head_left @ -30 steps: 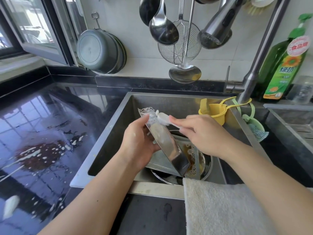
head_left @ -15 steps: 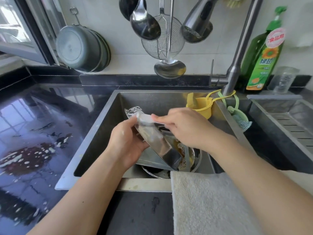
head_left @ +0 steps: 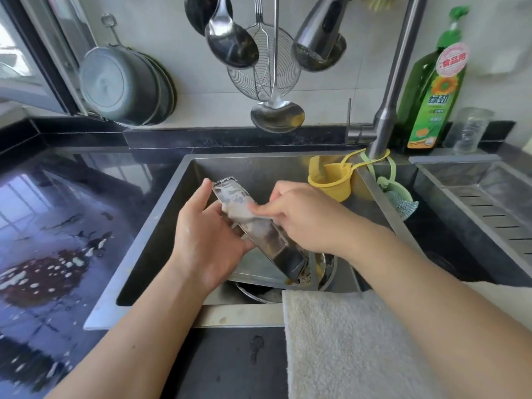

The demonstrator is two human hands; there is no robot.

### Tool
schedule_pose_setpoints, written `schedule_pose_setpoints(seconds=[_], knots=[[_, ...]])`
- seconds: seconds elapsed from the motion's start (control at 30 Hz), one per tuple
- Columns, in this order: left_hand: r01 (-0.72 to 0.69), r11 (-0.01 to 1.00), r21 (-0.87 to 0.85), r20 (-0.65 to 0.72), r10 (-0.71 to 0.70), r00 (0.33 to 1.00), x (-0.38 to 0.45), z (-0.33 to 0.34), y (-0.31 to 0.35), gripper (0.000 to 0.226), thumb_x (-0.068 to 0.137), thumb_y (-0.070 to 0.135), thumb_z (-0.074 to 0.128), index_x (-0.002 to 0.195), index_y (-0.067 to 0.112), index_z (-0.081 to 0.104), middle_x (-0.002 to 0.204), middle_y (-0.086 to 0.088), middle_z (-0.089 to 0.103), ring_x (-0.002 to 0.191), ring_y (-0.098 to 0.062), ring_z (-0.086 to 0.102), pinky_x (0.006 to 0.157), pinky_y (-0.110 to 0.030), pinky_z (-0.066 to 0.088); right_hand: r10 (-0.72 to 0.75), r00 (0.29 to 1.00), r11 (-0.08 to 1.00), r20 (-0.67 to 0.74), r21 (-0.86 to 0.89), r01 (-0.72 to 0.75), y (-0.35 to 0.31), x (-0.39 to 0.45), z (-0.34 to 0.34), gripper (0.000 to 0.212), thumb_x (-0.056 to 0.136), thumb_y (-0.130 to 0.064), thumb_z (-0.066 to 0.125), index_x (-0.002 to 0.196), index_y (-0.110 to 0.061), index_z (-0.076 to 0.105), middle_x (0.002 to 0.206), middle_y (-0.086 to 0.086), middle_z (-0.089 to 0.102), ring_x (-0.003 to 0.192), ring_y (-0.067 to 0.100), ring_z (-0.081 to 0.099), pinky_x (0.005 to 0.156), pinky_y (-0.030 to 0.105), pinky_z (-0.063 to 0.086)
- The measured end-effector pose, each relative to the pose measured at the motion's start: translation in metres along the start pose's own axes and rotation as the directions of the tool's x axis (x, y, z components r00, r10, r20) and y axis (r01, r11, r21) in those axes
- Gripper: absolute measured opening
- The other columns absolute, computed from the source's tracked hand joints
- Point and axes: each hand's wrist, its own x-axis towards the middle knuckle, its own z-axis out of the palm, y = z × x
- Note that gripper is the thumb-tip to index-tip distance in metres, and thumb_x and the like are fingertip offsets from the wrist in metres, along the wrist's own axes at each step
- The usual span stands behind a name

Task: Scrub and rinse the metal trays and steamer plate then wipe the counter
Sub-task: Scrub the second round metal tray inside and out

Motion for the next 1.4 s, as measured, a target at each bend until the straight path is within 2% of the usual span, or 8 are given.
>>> schedule_pose_setpoints(seconds=[0.13, 0.3, 0.53, 0.73, 0.83, 1.03, 1.27, 1.4], knots=[[-0.092, 0.995, -0.025, -0.085, 0.09, 0.992, -0.001, -0.001, 0.006, 0.066, 0.1, 0.051, 0.053, 0.142, 0.0, 0.054, 0.141, -0.022, 0.058, 0.125, -0.041, 0.063, 0.098, -0.055, 0.056, 0.027, 0.975, 0.994, 0.222, -0.107, -0.003, 0.008, -0.018, -0.015, 0.05, 0.103, -0.015, 0.052, 0.135, -0.053, 0.056, 0.095, -0.012, 0.048, 0.091, 0.019, 0.054, 0.083, 0.05, 0.051], [-0.025, 0.992, 0.124, -0.012, 0.027, 1.0, -0.003, 0.011, -0.008, 0.064, 0.104, 0.048, 0.047, 0.146, 0.0, 0.052, 0.137, -0.022, 0.061, 0.122, -0.034, 0.064, 0.101, -0.044, 0.053, 0.033, 0.999, 0.997, -0.003, -0.075, -0.034, -0.014, -0.004, 0.004, 0.058, 0.101, -0.016, 0.047, 0.145, -0.052, 0.043, 0.099, -0.006, 0.045, 0.092, 0.028, 0.056, 0.077, 0.048, 0.05], [-0.148, 0.983, -0.109, -0.08, 0.14, 0.987, -0.002, 0.001, 0.004, 0.068, 0.099, 0.045, 0.052, 0.141, -0.007, 0.052, 0.129, -0.019, 0.063, 0.13, -0.036, 0.061, 0.11, -0.048, 0.049, 0.059, 0.977, 0.998, 0.207, 0.016, -0.063, 0.007, -0.016, -0.013, 0.044, 0.107, -0.031, 0.044, 0.138, -0.061, 0.047, 0.086, -0.013, 0.048, 0.084, 0.02, 0.059, 0.076, 0.045, 0.053], [0.045, 0.991, 0.125, -0.02, -0.043, 0.999, -0.002, 0.007, -0.006, 0.062, 0.102, 0.051, 0.05, 0.138, 0.002, 0.058, 0.138, -0.026, 0.061, 0.13, -0.043, 0.059, 0.112, -0.063, 0.043, 0.063, 0.994, 0.996, 0.089, 0.058, -0.069, 0.007, -0.01, -0.002, 0.039, 0.105, -0.026, 0.051, 0.133, -0.052, 0.059, 0.081, -0.02, 0.045, 0.081, 0.014, 0.055, 0.07, 0.038, 0.048], [-0.023, 0.998, 0.053, -0.08, 0.027, 0.996, -0.001, 0.004, -0.002, 0.064, 0.101, 0.046, 0.049, 0.141, -0.004, 0.054, 0.139, -0.029, 0.061, 0.126, -0.045, 0.062, 0.112, -0.061, 0.044, 0.143, 0.989, 0.983, 0.02, 0.11, -0.145, 0.005, -0.006, -0.003, 0.02, 0.099, -0.024, 0.062, 0.109, -0.034, 0.075, 0.081, -0.015, 0.063, 0.073, 0.011, 0.06, 0.069, 0.037, 0.053], [-0.114, 0.993, 0.016, -0.152, 0.115, 0.982, -0.003, 0.001, 0.003, 0.053, 0.102, 0.038, 0.045, 0.136, -0.002, 0.057, 0.13, -0.022, 0.069, 0.122, -0.039, 0.067, 0.113, -0.054, 0.046, 0.273, 0.919, 0.955, 0.285, 0.037, -0.296, 0.014, -0.02, -0.023, 0.014, 0.097, -0.024, 0.068, 0.084, -0.023, 0.073, 0.055, -0.012, 0.063, 0.054, 0.006, 0.057, 0.052, 0.022, 0.043], [-0.057, 0.979, 0.194, -0.112, 0.08, 0.99, -0.001, 0.009, -0.006, 0.056, 0.103, 0.04, 0.043, 0.132, -0.004, 0.063, 0.136, -0.025, 0.064, 0.13, -0.041, 0.06, 0.116, -0.052, 0.044, 0.222, 0.97, 0.96, -0.104, 0.2, -0.198, 0.0, -0.002, 0.0, 0.008, 0.097, -0.025, 0.066, 0.089, -0.026, 0.066, 0.081, -0.007, 0.065, 0.076, 0.015, 0.062, 0.068, 0.036, 0.053], [-0.095, 0.995, 0.04, -0.151, 0.1, 0.984, 0.002, -0.002, 0.001, 0.061, 0.099, 0.041, 0.049, 0.137, -0.005, 0.059, 0.141, -0.026, 0.059, 0.134, -0.042, 0.056, 0.117, -0.057, 0.039, 0.262, 0.948, 0.96, 0.179, 0.057, -0.276, 0.004, -0.011, -0.002, 0.018, 0.096, -0.026, 0.067, 0.08, -0.029, 0.062, 0.084, -0.006, 0.065, 0.073, 0.017, 0.062, 0.061, 0.033, 0.049]])
